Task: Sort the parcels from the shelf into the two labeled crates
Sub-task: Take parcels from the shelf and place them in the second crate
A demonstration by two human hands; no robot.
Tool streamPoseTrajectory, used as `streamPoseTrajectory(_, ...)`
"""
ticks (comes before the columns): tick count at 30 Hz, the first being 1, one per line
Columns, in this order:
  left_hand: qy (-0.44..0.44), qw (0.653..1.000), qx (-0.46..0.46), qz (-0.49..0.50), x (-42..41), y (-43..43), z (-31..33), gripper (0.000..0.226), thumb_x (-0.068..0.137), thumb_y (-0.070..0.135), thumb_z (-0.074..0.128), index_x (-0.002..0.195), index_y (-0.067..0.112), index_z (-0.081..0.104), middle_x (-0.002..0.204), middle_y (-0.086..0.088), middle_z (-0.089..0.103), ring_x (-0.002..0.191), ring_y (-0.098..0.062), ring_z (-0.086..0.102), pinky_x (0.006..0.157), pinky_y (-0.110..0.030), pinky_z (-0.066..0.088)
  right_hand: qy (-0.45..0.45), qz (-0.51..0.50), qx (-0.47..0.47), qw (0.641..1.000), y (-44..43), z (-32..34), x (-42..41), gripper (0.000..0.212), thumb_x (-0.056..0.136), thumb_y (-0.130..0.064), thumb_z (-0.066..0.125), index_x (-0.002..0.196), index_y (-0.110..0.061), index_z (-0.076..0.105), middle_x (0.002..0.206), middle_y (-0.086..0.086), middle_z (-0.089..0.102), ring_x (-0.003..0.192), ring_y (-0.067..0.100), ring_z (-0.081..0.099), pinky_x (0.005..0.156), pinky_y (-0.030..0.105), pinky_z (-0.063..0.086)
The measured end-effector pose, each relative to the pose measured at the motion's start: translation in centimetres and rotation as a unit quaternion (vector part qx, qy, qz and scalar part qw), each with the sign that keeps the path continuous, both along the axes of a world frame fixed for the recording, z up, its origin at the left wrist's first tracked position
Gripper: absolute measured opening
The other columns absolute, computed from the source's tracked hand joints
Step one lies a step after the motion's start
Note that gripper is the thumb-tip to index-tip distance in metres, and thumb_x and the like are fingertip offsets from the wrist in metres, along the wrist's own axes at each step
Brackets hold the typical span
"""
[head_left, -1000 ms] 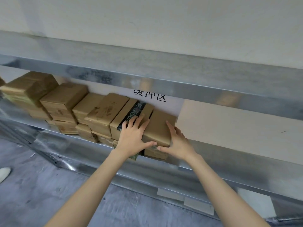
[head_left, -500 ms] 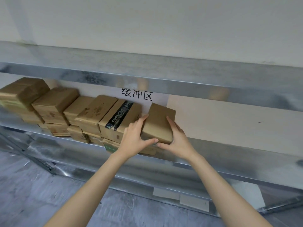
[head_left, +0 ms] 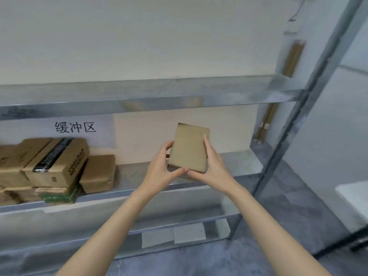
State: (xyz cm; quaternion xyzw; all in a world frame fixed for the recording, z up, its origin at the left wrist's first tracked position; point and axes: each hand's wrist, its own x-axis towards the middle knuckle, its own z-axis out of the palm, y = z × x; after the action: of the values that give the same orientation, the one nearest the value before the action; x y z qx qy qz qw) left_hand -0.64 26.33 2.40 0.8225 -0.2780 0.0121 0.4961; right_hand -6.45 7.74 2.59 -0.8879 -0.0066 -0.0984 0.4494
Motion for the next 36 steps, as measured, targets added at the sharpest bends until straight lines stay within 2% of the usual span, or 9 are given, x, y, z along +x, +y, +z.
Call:
streamPoseTrajectory(5, 0.025, 0.996, -0.03, -0.083, -5.9, -10.9, 1.3, 0.094, 0.057, 0.067, 0.071, 0.137, 0.048, 0.026, 0.127, 0.038, 0.04, 0.116, -0.007, 0.05, 0.098, -0.036, 0.046, -0.015, -0.08, 0.054, 0.995, -9.3, 2.2, -9.3, 0.135, 0.064, -0.053, 0.085, 0.151, -0.045, -0.019, 0.159, -0.012, 0.016, 0.144, 0.016, 0.024, 0.116, 0.05, 0.03)
streamPoseTrajectory(11, 0.117, 0.966, -0.091, -0.211, -13.5, -24.3, 2.9, 0.109, 0.067, 0.064, 0.069, 0.155, 0.027, 0.016, 0.139, 0.005, 0.034, 0.13, -0.016, 0.046, 0.108, -0.046, 0.042, -0.068, -0.228, 0.139, 0.961, -18.6, 5.1, -20.8, 0.14, 0.054, -0.063, 0.084, 0.147, -0.051, -0.02, 0.156, -0.008, 0.018, 0.143, 0.016, 0.032, 0.114, 0.051, 0.035)
streamPoseTrajectory(15, 0.138, 0.942, -0.11, -0.287, -18.5, -32.0, 4.3, 0.102, 0.071, 0.068, 0.062, 0.155, 0.032, 0.017, 0.128, 0.007, 0.032, 0.128, -0.012, 0.044, 0.11, -0.03, 0.037, -0.089, -0.349, 0.129, 0.924, -23.3, 6.7, -27.7, 0.134, 0.054, -0.067, 0.079, 0.155, -0.04, -0.004, 0.148, -0.006, 0.027, 0.133, 0.01, 0.038, 0.113, 0.044, 0.038)
streamPoseTrajectory(17, 0.138, 0.928, -0.117, -0.327, -20.8, -35.4, 5.1, 0.092, 0.074, 0.068, 0.057, 0.152, 0.037, 0.023, 0.118, 0.006, 0.031, 0.118, -0.008, 0.043, 0.099, -0.011, 0.035, -0.084, -0.385, 0.112, 0.912, -25.3, 7.3, -30.6, 0.112, 0.06, -0.075, 0.074, 0.151, -0.047, 0.017, 0.137, -0.009, 0.032, 0.13, 0.005, 0.037, 0.114, 0.04, 0.034)
streamPoseTrajectory(20, 0.144, 0.903, -0.128, -0.383, -24.0, -39.9, 6.2, 0.078, 0.076, 0.066, 0.055, 0.147, 0.04, 0.035, 0.118, 0.003, 0.034, 0.119, -0.003, 0.041, 0.097, -0.011, 0.03, -0.097, -0.42, 0.134, 0.892, -28.2, 7.7, -34.2, 0.047, 0.075, -0.072, 0.065, 0.114, -0.075, 0.037, 0.115, -0.026, 0.031, 0.114, -0.011, 0.038, 0.109, 0.034, 0.033)
streamPoseTrajectory(24, 0.148, 0.877, -0.11, -0.444, -27.0, -45.4, 7.4, 0.088, 0.07, 0.075, 0.056, 0.147, 0.039, 0.034, 0.131, -0.001, 0.038, 0.127, -0.006, 0.037, 0.11, -0.03, 0.029, -0.146, -0.481, 0.139, 0.853, -32.3, 8.0, -37.9, 0.088, 0.071, -0.071, 0.062, 0.146, -0.039, 0.031, 0.141, -0.013, 0.034, 0.123, 0.0, 0.043, 0.103, 0.028, 0.034)
streamPoseTrajectory(28, 0.142, 0.852, -0.116, -0.491, -28.8, -51.5, 7.6, 0.088, 0.069, 0.065, 0.068, 0.144, 0.029, 0.037, 0.138, 0.002, 0.046, 0.123, -0.003, 0.047, 0.104, -0.026, 0.042, -0.18, -0.501, 0.125, 0.837, -36.9, 7.6, -40.5, 0.069, 0.079, -0.051, 0.072, 0.133, -0.042, 0.03, 0.136, -0.011, 0.046, 0.115, -0.008, 0.051, 0.081, 0.006, 0.045)
streamPoseTrajectory(31, 0.127, 0.83, -0.125, -0.529, -29.3, -56.7, 7.2, 0.08, 0.069, 0.051, 0.076, 0.135, 0.029, 0.037, 0.125, 0.017, 0.053, 0.099, 0.021, 0.052, 0.077, -0.002, 0.044, -0.183, -0.534, 0.101, 0.819, -41.1, 7.3, -41.6, 0.067, 0.081, -0.039, 0.076, 0.13, -0.038, 0.031, 0.131, -0.015, 0.046, 0.118, -0.004, 0.049, 0.096, 0.02, 0.045)
streamPoseTrajectory(36, 0.128, 0.806, -0.098, -0.57, -28.6, -65.8, 6.6, 0.086, 0.062, 0.046, 0.085, 0.129, 0.033, 0.033, 0.123, 0.022, 0.048, 0.099, 0.02, 0.052, 0.072, -0.001, 0.044, -0.165, -0.572, 0.075, 0.8, -48.7, 7.2, -42.1, 0.069, 0.078, -0.029, 0.081, 0.128, -0.029, 0.033, 0.129, -0.013, 0.047, 0.122, 0.001, 0.049, 0.108, 0.035, 0.045)
